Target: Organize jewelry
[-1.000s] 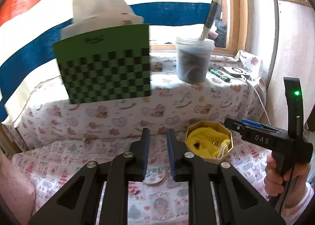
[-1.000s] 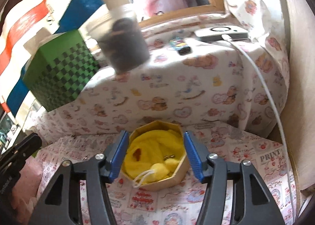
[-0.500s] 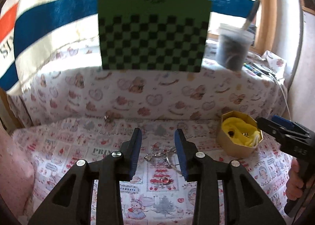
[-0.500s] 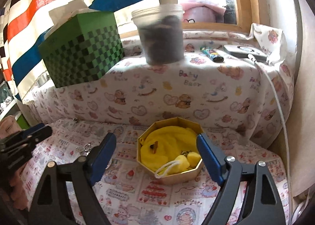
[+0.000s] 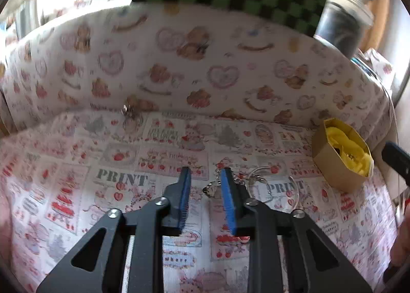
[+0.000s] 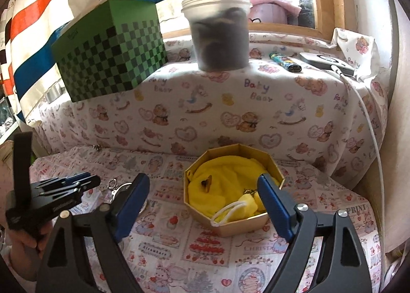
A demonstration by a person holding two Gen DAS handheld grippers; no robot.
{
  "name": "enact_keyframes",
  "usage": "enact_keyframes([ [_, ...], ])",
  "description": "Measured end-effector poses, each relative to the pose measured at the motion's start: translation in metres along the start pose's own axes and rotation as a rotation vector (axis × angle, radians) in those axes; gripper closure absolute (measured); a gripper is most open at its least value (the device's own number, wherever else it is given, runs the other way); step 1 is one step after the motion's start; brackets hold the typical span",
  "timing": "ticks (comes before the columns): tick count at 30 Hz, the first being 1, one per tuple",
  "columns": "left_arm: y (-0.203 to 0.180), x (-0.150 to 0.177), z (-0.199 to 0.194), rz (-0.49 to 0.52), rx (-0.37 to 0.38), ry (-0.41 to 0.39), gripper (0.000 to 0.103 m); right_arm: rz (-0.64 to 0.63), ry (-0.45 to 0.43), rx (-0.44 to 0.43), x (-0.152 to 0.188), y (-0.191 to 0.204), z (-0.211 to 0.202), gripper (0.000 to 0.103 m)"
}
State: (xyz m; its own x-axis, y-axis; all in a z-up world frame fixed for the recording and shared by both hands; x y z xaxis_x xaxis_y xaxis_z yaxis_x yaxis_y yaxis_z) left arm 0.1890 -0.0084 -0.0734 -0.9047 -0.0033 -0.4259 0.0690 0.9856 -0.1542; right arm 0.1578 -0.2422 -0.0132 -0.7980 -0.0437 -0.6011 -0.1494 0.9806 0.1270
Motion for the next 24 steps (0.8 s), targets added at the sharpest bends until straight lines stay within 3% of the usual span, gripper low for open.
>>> enact_keyframes([
  [2, 0.001, -0.001, 0.009, -0.013, 0.044, 0.03, 0.091, -0.008, 0.007, -0.001, 0.001, 0.001, 0.001, 0.018],
  [7, -0.001, 0.0, 0.015, -0.009, 0.038, 0.046, 0.098, -0.018, 0.004, 0.001, 0.001, 0.004, 0.0, 0.018],
  [13, 0.0, 0.004, 0.001, -0.042, 0.068, 0.031, 0.099, -0.017, 0.011, -0.002, 0.001, 0.006, 0.002, 0.018],
  [15, 0.004, 0.006, -0.013, -0.056, 0.049, 0.004, 0.099, 0.009, -0.001, -0.005, 0.003, 0.007, -0.002, 0.018],
  [18, 0.004, 0.006, -0.04, -0.036, -0.119, -0.099, 0.099, -0.007, -0.012, -0.066, 0.005, 0.021, -0.012, 0.018],
  [19, 0.004, 0.005, -0.049, -0.032, -0.133, -0.126, 0.099, -0.02, -0.016, -0.075, 0.006, 0.028, -0.015, 0.018],
  [24, 0.003, 0.006, -0.069, -0.051, -0.07, -0.171, 0.099, -0.124, 0.048, -0.092, 0.018, 0.063, -0.003, 0.018],
])
Point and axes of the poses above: each gripper's, at about its wrist camera, not at the fingertips, and z roughly the way its jaws point, y to its left, x to its underside, the point moved 7 cm from there along z, roughly the way its jaws point, and after that the axes turned 15 degrees about y, right-handed, at the moved point
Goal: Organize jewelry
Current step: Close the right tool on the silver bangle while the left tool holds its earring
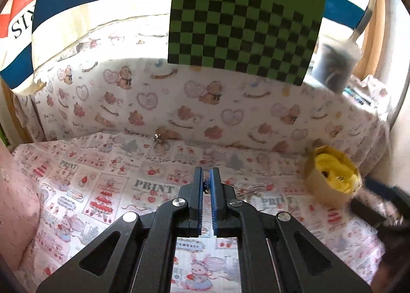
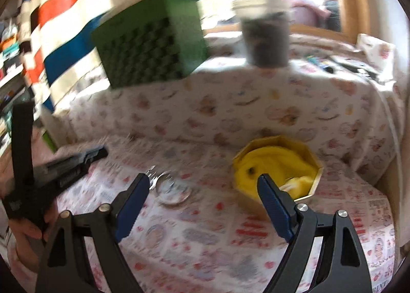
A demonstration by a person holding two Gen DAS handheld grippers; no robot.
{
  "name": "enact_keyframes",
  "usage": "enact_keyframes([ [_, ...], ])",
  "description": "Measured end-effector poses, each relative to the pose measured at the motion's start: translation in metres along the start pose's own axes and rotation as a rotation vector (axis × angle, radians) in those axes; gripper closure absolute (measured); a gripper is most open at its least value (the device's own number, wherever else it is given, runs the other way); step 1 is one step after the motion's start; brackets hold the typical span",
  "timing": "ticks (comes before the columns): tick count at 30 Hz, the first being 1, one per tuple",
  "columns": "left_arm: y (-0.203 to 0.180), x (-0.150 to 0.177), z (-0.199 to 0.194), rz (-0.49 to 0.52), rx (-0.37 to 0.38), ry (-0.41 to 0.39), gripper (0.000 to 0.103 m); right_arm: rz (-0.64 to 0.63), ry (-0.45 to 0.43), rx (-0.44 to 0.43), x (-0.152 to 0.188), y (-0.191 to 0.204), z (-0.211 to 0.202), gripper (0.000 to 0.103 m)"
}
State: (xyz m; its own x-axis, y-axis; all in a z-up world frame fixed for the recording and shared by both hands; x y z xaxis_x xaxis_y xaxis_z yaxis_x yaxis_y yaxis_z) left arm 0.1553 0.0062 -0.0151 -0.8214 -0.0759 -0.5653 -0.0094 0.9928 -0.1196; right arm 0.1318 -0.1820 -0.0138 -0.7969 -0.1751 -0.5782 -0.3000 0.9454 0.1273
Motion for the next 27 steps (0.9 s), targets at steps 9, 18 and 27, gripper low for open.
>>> enact_keyframes([
  [9, 0.024, 0.001, 0.016, -0.097, 0.015, 0.069, 0.099, -0.14, 0.264, 0.003, -0.003, 0.044, 0.075, 0.019],
  [18, 0.037, 0.004, 0.018, -0.169, 0.055, 0.112, 0.099, -0.163, 0.369, 0.093, -0.008, 0.061, 0.113, 0.023],
  [27, 0.04, 0.003, 0.012, -0.163, 0.036, 0.085, 0.099, -0.095, 0.393, 0.094, -0.012, 0.052, 0.121, 0.044],
])
Point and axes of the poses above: each gripper's, at about its wrist camera, not at the fingertips, and z roughly the way its jaws point, y to its left, x to its underside, the point moved 7 cm from there along z, roughly the way its jaws point, and after that the axes turned 15 degrees about y, right-handed, at the moved point
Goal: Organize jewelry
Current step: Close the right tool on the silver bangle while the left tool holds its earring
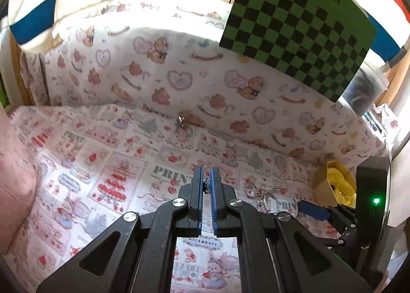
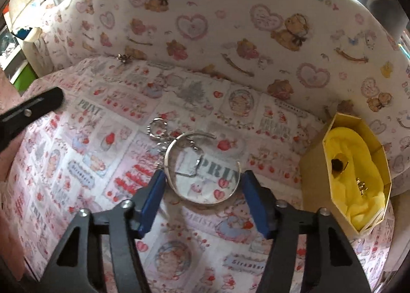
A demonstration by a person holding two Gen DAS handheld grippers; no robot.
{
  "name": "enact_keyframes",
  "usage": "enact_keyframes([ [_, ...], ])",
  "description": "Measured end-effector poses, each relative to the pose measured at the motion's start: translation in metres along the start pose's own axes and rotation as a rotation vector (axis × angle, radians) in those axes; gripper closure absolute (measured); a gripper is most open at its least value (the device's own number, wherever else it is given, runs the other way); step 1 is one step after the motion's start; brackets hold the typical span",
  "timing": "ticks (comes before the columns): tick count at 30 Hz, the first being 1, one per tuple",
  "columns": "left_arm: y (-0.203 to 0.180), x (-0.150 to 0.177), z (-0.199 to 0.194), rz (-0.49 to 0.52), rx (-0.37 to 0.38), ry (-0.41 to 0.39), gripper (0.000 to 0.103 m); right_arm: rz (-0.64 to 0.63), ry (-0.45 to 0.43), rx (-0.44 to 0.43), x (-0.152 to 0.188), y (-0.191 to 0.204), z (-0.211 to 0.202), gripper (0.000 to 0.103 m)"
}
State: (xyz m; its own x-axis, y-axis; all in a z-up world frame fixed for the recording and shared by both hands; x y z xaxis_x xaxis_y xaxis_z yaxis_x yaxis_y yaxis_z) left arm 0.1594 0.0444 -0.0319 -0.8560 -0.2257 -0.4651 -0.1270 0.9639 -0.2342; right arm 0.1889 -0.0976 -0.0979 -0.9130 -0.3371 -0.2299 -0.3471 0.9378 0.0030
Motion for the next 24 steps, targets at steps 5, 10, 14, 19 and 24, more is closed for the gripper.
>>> enact_keyframes([
  [5, -0.003, 0.002, 0.0, 0.015, 0.003, 0.002, 0.099, 0.013, -0.007, -0.017, 0.008, -0.008, -0.007, 0.045],
  [10, -0.001, 0.002, 0.003, 0.002, -0.002, 0.002, 0.099, 0.046, 0.032, -0.165, 0.031, -0.025, -0.02, 0.045],
  [14, 0.001, 0.001, 0.006, -0.002, -0.015, 0.008, 0.099, 0.082, 0.062, -0.303, 0.049, -0.033, -0.031, 0.045],
  [19, -0.001, 0.001, 0.006, 0.004, -0.009, 0.01, 0.099, 0.107, 0.017, -0.429, 0.065, -0.045, -0.06, 0.045],
  [24, -0.005, 0.003, 0.01, 0.016, -0.013, 0.025, 0.099, 0.137, -0.054, -0.451, 0.076, -0.067, -0.085, 0.046],
])
Point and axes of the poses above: each gripper's, at about its wrist camera, not at the fingertips, and z roughly the way its jaws point, y to its left, x to its underside, the point moved 7 cm from there along z, roughly the way its jaws point, and after that the axes turned 15 degrees about y, right-handed, at the moved point
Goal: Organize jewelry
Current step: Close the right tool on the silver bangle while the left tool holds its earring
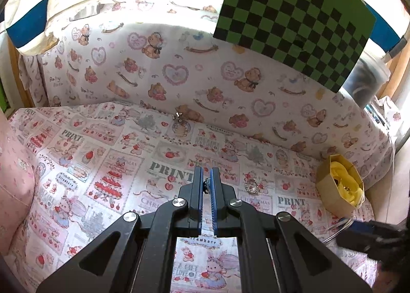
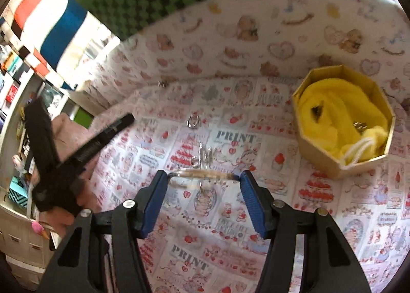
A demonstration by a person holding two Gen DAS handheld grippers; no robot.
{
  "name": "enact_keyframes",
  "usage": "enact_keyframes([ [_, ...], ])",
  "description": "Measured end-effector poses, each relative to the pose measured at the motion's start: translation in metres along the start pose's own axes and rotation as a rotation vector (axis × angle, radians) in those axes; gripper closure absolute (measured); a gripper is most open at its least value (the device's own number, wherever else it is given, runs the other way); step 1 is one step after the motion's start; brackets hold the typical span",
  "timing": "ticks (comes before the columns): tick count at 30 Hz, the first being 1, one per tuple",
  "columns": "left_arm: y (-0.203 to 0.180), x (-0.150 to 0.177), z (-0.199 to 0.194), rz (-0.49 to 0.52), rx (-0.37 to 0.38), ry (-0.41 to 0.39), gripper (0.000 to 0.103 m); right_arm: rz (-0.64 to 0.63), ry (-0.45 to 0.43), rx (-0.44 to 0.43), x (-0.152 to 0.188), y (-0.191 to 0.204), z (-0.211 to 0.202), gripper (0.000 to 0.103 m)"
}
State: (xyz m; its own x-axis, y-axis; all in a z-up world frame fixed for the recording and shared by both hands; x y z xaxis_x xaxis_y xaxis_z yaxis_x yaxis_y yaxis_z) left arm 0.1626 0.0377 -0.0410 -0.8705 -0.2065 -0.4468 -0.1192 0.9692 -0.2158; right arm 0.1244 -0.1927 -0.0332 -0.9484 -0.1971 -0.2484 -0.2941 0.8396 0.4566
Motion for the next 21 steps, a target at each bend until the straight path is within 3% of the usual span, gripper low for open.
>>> enact_keyframes([
  [2, -0.001, 0.001, 0.001, 0.007, -0.002, 0.001, 0.099, 0.006, -0.014, 0.039, -0.008, -0.003, 0.005, 0.047],
  [3, -0.002, 0.001, 0.001, 0.011, -0.003, 0.0, 0.099, 0.012, -0.016, 0.047, -0.007, -0.009, 0.006, 0.053],
  [4, -0.002, 0.001, 0.0, 0.015, -0.003, -0.002, 0.099, 0.025, -0.007, 0.032, -0.006, -0.014, 0.008, 0.058],
  [8, -0.002, 0.001, 0.002, 0.023, -0.019, -0.005, 0.099, 0.082, 0.008, -0.035, -0.01, -0.029, 0.025, 0.058],
  [16, 0.0, 0.002, 0.006, 0.025, -0.029, 0.004, 0.099, -0.077, -0.052, 0.249, -0.025, -0.01, 0.037, 0.058],
  [21, 0.0, 0.002, 0.006, 0.021, -0.029, 0.003, 0.099, -0.098, -0.045, 0.298, -0.048, -0.001, 0.046, 0.061],
])
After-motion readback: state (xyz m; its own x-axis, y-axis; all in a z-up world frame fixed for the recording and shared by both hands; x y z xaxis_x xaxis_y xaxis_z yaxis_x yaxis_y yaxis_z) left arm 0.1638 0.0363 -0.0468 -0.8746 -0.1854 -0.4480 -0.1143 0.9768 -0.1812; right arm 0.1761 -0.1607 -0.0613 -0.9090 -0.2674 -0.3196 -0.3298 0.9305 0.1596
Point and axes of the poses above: each gripper's, at about its wrist camera, not at the fingertips, and z roughly the way its jaws point, y to its left, x to its underside, the point moved 7 cm from there along z, roughly the way its jaws point, and after that the axes turned 15 degrees about y, right-handed, at the moved point
